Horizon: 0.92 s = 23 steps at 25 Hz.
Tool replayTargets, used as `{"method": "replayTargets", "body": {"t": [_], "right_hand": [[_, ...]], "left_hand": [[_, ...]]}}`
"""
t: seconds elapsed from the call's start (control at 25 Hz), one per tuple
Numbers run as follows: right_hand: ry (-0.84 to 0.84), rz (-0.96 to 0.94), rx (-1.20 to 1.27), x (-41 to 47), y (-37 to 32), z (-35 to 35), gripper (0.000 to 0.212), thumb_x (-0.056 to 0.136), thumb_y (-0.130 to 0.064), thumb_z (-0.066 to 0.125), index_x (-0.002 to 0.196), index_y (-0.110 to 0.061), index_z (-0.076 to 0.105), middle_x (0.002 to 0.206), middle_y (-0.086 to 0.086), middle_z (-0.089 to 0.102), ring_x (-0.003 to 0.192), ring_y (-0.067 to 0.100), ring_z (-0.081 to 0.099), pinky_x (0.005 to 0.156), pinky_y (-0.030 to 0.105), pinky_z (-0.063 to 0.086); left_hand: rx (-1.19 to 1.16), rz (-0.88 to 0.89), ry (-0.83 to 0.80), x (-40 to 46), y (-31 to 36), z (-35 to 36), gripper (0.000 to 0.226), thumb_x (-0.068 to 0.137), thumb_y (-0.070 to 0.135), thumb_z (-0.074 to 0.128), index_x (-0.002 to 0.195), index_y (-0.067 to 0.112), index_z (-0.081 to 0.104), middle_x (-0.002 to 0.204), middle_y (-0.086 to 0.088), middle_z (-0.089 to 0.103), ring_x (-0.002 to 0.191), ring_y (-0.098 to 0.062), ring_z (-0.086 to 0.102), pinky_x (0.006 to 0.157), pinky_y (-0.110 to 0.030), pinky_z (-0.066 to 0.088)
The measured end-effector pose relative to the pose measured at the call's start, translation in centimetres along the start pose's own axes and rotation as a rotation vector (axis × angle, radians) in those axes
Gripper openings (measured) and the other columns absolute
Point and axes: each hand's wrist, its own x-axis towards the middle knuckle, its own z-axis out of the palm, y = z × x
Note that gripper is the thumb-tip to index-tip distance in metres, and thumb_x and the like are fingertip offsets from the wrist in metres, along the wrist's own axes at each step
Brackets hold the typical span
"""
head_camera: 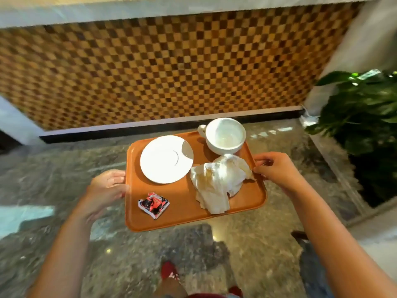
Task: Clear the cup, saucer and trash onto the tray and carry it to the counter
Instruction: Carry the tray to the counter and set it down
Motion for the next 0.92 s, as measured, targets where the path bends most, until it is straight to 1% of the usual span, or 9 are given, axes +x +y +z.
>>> {"method": "replayTargets", "body": {"t": [0.08,0.16,0.24,0.4,0.52,0.6,0.68,0.8,0.92], "right_hand": [[-0.034,0.000,-0.007,2.1,-2.0,3.9,0.027,0.079,0.014,0.056,0.100,0.001,0.067,0.080,0.011,0.067,0.056,0.006,0.062,0.044,0.010,0.048],[-0.079,-0.014,-0.025,4.2,-4.2,8.3,0.029,0.077,0.014,0.056,0.100,0.001,0.068,0.077,0.010,0.068,0.050,-0.002,0.061,0.043,0.010,0.047],[-0.118,-0.030,-0.040,5.9,-6.5,12.7,0.029,0.076,0.015,0.057,0.097,0.000,0.070,0.075,0.007,0.068,0.047,-0.005,0.060,0.044,0.010,0.047],[-0.219,-0.048,-0.070,9.6,-11.1,20.0,0.028,0.077,0.012,0.057,0.094,-0.007,0.070,0.075,0.005,0.069,0.049,-0.003,0.062,0.046,0.011,0.048],[-0.253,-0.067,-0.099,13.3,-14.3,25.2,0.025,0.078,0.008,0.060,0.092,-0.010,0.070,0.076,0.003,0.070,0.053,0.000,0.064,0.047,0.010,0.048],[-0.270,-0.066,-0.114,16.2,-16.4,28.4,0.022,0.079,0.004,0.062,0.092,-0.013,0.069,0.077,0.002,0.069,0.062,0.006,0.065,0.048,0.010,0.049],[-0.279,-0.046,-0.108,18.9,-18.3,31.0,0.021,0.079,0.002,0.064,0.093,-0.015,0.066,0.079,0.001,0.067,0.070,0.010,0.063,0.053,0.015,0.049],[-0.294,-0.055,-0.088,24.2,-21.9,35.3,0.023,0.081,0.005,0.061,0.092,-0.014,0.067,0.078,0.000,0.066,0.071,0.013,0.063,0.057,0.021,0.049],[-0.313,-0.073,-0.054,28.5,-26.2,39.1,0.025,0.084,0.008,0.056,0.088,-0.014,0.067,0.074,0.003,0.067,0.067,0.014,0.063,0.051,0.018,0.050]], "left_hand": [[-0.018,-0.009,0.029,0.8,-0.9,-4.1,0.045,0.051,0.010,0.073,0.094,0.010,0.062,0.100,-0.017,0.067,0.079,-0.019,0.061,0.063,-0.025,0.051],[-0.035,-0.037,0.056,1.5,-1.4,-8.5,0.050,0.044,0.015,0.071,0.093,0.012,0.063,0.098,-0.014,0.068,0.082,-0.020,0.062,0.068,-0.029,0.050],[-0.037,-0.058,0.093,2.1,-1.6,-12.8,0.047,0.046,0.015,0.069,0.093,0.013,0.062,0.094,-0.009,0.069,0.081,-0.017,0.062,0.064,-0.027,0.049],[-0.109,-0.046,0.166,3.9,-2.4,-20.0,0.056,0.038,0.028,0.070,0.091,0.011,0.063,0.091,-0.010,0.068,0.082,-0.024,0.063,0.061,-0.027,0.050],[-0.184,-0.050,0.232,7.0,-3.5,-24.8,0.029,0.063,0.006,0.070,0.091,0.011,0.062,0.091,-0.012,0.067,0.088,-0.031,0.060,0.071,-0.033,0.049],[-0.190,-0.049,0.263,9.9,-4.3,-27.8,0.024,0.080,-0.008,0.059,0.090,0.013,0.063,0.094,-0.011,0.066,0.093,-0.032,0.058,0.079,-0.038,0.046],[-0.175,-0.077,0.293,12.8,-4.5,-30.1,0.029,0.085,-0.009,0.053,0.091,0.017,0.064,0.098,-0.008,0.066,0.097,-0.029,0.058,0.087,-0.041,0.043],[-0.165,-0.102,0.377,18.1,-3.7,-34.3,0.029,0.085,-0.005,0.055,0.093,0.021,0.064,0.103,-0.006,0.065,0.101,-0.023,0.057,0.096,-0.042,0.040],[-0.184,-0.107,0.425,22.9,-1.8,-38.2,0.029,0.085,-0.006,0.054,0.097,0.019,0.063,0.102,-0.006,0.064,0.102,-0.023,0.057,0.097,-0.041,0.040]]}}
